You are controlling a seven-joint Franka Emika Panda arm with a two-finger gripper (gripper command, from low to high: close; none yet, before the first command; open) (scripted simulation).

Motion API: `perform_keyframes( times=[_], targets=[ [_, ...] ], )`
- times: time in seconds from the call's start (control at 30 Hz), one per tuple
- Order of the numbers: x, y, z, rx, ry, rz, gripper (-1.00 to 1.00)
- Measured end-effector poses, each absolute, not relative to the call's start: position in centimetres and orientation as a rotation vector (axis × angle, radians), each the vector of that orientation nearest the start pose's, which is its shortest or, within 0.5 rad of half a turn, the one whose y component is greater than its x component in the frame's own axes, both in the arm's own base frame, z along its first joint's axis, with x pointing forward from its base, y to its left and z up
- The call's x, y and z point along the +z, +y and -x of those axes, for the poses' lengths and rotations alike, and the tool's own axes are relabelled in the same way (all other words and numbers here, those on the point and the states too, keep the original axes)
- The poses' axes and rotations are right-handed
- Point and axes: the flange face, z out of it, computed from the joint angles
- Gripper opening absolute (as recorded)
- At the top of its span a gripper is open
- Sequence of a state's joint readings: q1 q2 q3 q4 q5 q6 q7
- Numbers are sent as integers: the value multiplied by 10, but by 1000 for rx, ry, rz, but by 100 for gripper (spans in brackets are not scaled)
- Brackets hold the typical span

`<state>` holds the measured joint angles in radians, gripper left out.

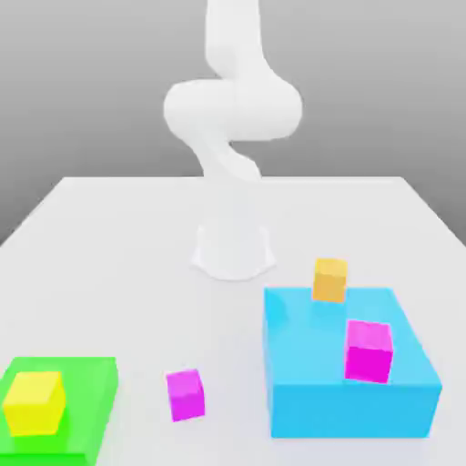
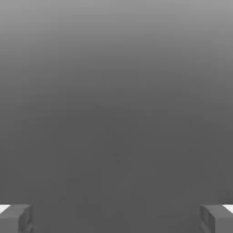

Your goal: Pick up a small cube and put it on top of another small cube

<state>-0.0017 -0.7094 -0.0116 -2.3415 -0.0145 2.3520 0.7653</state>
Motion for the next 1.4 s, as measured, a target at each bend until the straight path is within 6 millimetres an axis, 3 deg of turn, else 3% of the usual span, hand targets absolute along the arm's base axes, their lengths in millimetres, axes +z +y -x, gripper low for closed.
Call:
perform_keyframes(
  times=[0.17, 0.37, 0.5, 0.67, 0.8, 0.93, 0.97, 1.2, 1.4],
  targets=[
    [555, -23, -434, -781, 1004, 2693, 0],
    [423, -43, -458, -539, 955, 2857, 0],
    [336, -54, -451, -359, 910, 2942, 0],
    [235, -67, -419, -119, 846, 3014, 0],
    [177, -68, -400, -9, 805, 3036, 0],
    [134, -68, -397, -1, 802, 3038, 0],
    [128, -68, -397, 0, 802, 3038, -100],
    [128, -68, -397, 1, 802, 3038, -100],
    [183, -67, -397, 1, 799, 3038, -100]
  ],
)
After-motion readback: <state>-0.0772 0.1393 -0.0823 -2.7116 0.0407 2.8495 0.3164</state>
